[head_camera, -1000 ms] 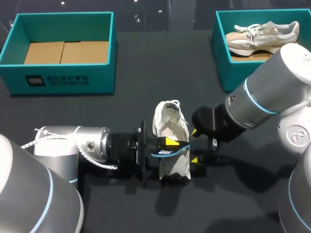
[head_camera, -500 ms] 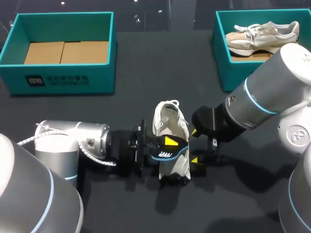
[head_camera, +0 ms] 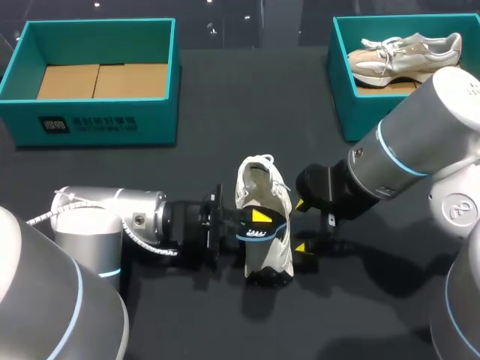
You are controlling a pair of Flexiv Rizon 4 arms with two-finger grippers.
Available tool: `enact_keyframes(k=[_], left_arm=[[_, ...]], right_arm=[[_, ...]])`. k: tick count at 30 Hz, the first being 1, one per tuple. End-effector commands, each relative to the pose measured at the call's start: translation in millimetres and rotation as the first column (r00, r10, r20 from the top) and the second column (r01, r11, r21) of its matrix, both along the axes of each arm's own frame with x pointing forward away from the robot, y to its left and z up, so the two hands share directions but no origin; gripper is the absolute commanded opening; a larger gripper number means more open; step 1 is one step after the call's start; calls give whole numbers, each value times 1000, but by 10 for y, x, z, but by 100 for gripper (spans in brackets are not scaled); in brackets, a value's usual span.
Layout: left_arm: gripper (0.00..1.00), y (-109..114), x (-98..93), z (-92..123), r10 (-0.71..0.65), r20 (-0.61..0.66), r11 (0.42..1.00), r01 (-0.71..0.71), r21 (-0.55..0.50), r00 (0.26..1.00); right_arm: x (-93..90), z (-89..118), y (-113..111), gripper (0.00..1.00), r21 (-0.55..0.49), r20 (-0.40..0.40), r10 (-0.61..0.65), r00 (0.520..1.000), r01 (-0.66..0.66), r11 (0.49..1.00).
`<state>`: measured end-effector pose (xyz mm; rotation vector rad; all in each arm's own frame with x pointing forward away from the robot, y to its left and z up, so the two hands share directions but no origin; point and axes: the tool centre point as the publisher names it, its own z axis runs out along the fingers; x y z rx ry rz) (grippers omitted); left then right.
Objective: Take the shoe out of the shoebox, open the shoe tongue, remove and reinsert the insole, then place the shoe into the shoebox
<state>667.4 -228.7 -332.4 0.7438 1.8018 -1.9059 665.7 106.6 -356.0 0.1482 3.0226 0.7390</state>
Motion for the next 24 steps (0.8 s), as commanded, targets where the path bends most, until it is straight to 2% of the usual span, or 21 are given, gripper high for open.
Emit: enact_keyframes(k=[1,10,16,21,24], left_arm=[[0,-19,54,-98,2,-9,1000,-2,2,1000],[0,-39,86,-126,24,-34,999,-22,41,999],[0,-50,18,-54,19,-39,999,-18,37,999],[16,-73,-33,23,13,-35,1000,-12,29,999],[31,-80,-54,63,12,-29,1000,-11,27,999]], right_arm=[[-20,-4,2,100,-1,4,-3,1000,3,1000],[-20,-4,2,100,-1,4,-3,1000,3,1000],[-20,-4,2,100,-1,4,-3,1000,3,1000],[-20,-4,2,100,-1,4,-3,1000,3,1000],[-20,-4,2,100,-1,4,-3,1000,3,1000]])
